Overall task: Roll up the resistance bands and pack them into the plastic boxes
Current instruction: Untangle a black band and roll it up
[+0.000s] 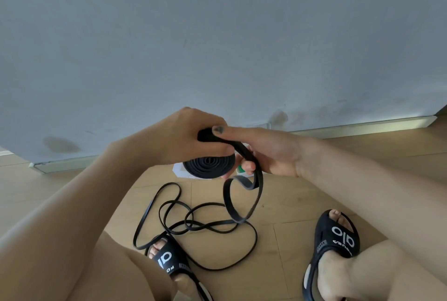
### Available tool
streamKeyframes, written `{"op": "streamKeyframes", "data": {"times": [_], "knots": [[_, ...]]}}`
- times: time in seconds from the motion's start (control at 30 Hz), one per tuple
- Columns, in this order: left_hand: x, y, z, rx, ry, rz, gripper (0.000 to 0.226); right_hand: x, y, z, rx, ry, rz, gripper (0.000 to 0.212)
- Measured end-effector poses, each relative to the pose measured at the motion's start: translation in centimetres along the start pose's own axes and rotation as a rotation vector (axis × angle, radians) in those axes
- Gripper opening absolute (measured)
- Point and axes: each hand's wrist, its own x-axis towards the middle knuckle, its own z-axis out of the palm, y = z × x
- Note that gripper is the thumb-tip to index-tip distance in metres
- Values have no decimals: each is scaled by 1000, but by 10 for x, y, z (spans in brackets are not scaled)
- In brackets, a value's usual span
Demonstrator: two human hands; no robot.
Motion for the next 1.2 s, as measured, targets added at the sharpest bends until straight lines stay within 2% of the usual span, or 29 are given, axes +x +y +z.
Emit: {"op": "streamKeyframes", "data": {"times": [0.13,0.27,0.33,0.43,0.57,0.67,0.77,0.87,0.97,1.07,1.13,1.2], "knots": [[-1,0,-4,-74,56,34,9,-2,-3,-2,-3,-17,22,56],[-3,-3,-2,-180,81,64,6,-5,-6,-10,104,-215,61,71],[-1,-4,0,-211,102,54,5,-4,-6,-11,143,-262,67,72],[1,-3,-1,-191,98,33,4,-2,-6,-9,169,-215,28,64],[3,0,8,4,-38,-7,14,3,1,-2,-73,-67,76,63],[4,2,6,-35,0,10,11,2,-2,-2,-44,-61,61,67],[1,-1,-4,-130,46,50,9,-3,-10,-15,90,-130,101,62],[-4,-7,-10,-248,97,48,8,-6,-11,-20,207,-158,130,68],[-4,-10,-10,-237,66,-7,11,-3,-10,-15,148,-59,138,68],[0,-5,-1,-70,11,-31,11,-1,-8,-8,19,3,149,68],[2,-1,0,-43,38,-13,9,-1,-8,-8,-1,25,141,68],[1,-1,-6,-113,100,0,6,-4,-10,-13,3,-13,130,71]]}}
